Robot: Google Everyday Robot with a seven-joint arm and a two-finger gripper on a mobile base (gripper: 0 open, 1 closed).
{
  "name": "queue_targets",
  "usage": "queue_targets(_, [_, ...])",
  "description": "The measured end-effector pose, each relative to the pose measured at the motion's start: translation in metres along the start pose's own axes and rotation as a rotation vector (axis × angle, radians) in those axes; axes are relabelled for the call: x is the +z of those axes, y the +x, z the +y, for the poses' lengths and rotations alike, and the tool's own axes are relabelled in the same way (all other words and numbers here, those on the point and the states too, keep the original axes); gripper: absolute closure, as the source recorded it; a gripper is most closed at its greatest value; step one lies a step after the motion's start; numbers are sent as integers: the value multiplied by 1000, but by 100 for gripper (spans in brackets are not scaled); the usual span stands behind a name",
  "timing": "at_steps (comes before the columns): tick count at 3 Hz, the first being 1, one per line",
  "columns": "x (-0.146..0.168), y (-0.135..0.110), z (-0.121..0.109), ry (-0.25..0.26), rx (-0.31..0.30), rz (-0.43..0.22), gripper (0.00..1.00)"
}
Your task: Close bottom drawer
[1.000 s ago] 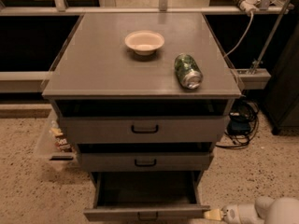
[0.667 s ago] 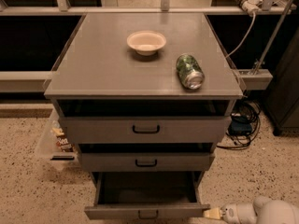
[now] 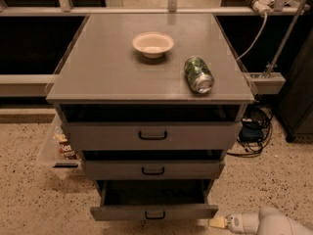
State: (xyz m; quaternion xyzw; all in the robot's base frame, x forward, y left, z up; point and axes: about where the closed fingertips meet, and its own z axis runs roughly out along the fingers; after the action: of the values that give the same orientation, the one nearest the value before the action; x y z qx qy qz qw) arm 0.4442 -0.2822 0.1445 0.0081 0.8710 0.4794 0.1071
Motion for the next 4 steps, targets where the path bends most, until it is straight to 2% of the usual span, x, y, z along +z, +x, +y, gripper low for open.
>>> queue_targets(1, [6,-49,4,-10,-67,-108,100])
queue_targets(2, [7,-62,8,-14,-90,-140,100])
queue_targets(3, [9,-108,23,-25,-161,-221,100])
queue_targets(4, [10,-128,31,-28,-197,-261,100])
